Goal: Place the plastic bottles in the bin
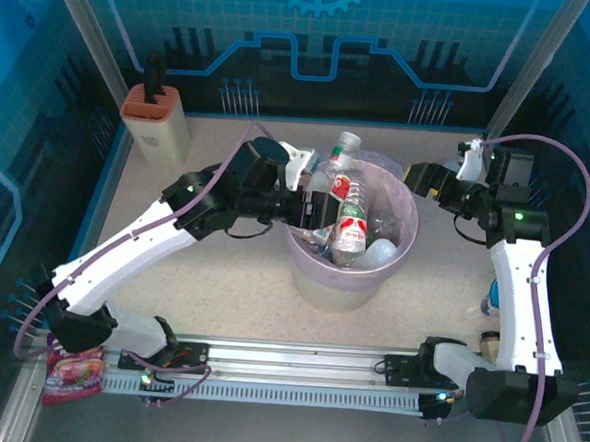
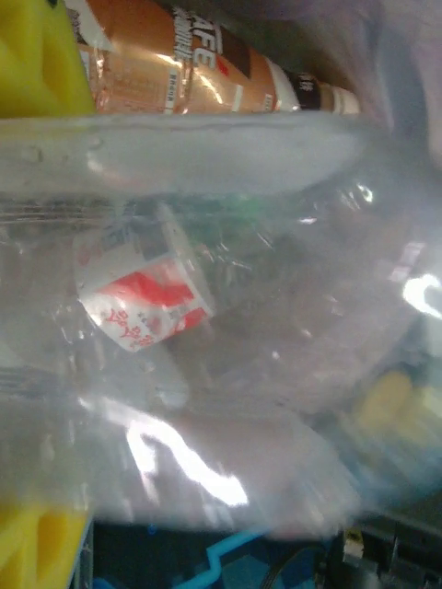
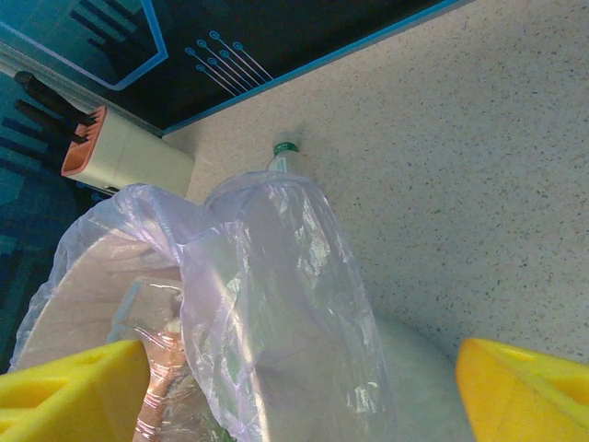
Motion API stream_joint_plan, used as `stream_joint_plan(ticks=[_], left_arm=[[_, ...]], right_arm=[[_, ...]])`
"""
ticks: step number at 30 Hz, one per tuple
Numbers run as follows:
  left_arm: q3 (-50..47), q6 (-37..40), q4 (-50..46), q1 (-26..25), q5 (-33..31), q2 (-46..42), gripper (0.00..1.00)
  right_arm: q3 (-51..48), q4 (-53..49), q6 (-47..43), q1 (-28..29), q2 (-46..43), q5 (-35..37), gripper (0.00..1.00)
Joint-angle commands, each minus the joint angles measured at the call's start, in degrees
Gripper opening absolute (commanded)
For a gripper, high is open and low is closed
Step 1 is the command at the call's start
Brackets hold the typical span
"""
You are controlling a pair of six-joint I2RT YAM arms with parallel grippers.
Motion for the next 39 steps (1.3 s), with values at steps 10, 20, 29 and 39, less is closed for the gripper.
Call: stream_joint_plan(ticks=[10,20,29,39], left_arm=[[6.8,6.4,2.4,-0.2,-11.1,3.1,0.74],[10.6,8.1,-1.8,-0.8,-13.1,11.1,0.46],[-1.1,3.5,5.3,-1.0,-11.5,10.1,0.4],[1.7,4.0,10.4,-0.9,-12.5,10.2,0.58]], right_arm=[[0.9,-0.2,-0.9,0.7,-0.3,0.7,0.87],[1.6,-1.7,-2.1,0.6,-0.5,2.2,0.87],[0.9,-0.4,-1.3,0.6,0.2,1.1,0.87],[3.5,-0.4,-0.4,0.2,0.0,-1.4,0.87]])
